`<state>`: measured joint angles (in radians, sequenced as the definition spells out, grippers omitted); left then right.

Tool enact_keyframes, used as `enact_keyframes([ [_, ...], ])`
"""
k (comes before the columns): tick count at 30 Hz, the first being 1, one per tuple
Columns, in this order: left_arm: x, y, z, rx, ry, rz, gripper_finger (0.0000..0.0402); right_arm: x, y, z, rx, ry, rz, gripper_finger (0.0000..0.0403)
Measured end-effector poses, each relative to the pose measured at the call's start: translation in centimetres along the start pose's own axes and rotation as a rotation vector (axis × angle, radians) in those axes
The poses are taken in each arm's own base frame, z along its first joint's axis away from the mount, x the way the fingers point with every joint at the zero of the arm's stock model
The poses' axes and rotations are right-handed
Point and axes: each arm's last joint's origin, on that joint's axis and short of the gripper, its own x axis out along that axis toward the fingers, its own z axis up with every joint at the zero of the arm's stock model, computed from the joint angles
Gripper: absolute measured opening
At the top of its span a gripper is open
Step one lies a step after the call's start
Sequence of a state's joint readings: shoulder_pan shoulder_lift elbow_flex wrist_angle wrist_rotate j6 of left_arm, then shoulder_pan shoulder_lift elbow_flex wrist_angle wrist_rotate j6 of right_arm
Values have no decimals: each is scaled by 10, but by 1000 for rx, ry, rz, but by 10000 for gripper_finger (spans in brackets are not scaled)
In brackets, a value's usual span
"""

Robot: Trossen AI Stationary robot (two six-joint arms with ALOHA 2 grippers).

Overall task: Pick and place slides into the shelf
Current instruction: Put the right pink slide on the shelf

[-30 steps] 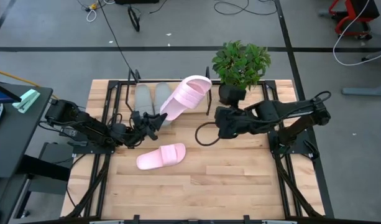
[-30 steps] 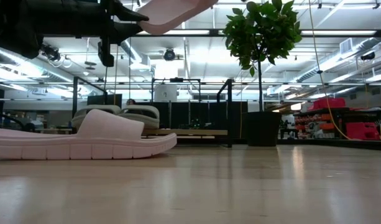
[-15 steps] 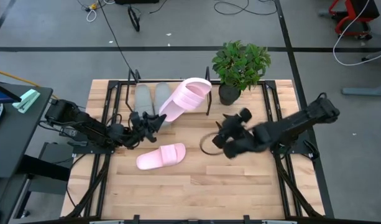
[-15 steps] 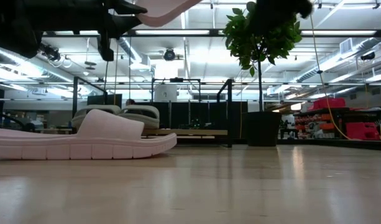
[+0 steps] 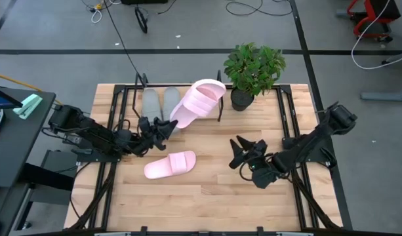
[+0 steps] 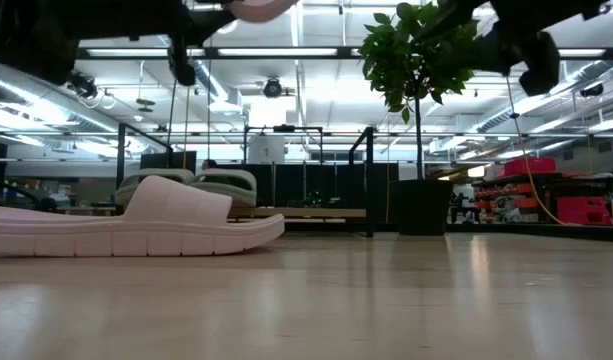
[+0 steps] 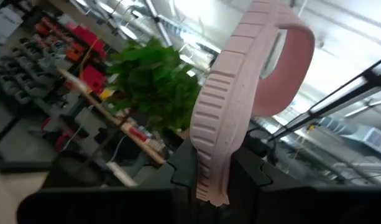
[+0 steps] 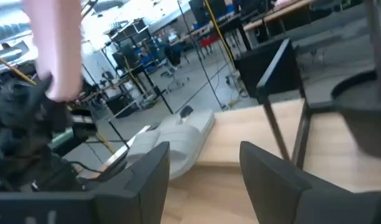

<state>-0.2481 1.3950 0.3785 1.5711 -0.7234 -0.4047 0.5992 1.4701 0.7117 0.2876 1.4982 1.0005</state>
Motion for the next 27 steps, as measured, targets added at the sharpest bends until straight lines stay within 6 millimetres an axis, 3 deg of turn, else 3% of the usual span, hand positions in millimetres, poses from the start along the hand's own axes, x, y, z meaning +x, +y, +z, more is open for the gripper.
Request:
enact_keyframes([
  [5,8,-6,-6,47,1,-18,56,13,11,-13,-20,59,30,193],
  [9,13,3,-16,64,22,16,63,21,21,-15,-100,110,118,184],
  [14,23,19,-17,70,3,62,56,35,32,-5,-249,118,281,171],
  [18,31,28,-10,62,-19,50,60,57,30,3,-328,89,295,165],
  [27,48,52,10,-69,-78,45,56,109,20,26,-324,14,369,165],
])
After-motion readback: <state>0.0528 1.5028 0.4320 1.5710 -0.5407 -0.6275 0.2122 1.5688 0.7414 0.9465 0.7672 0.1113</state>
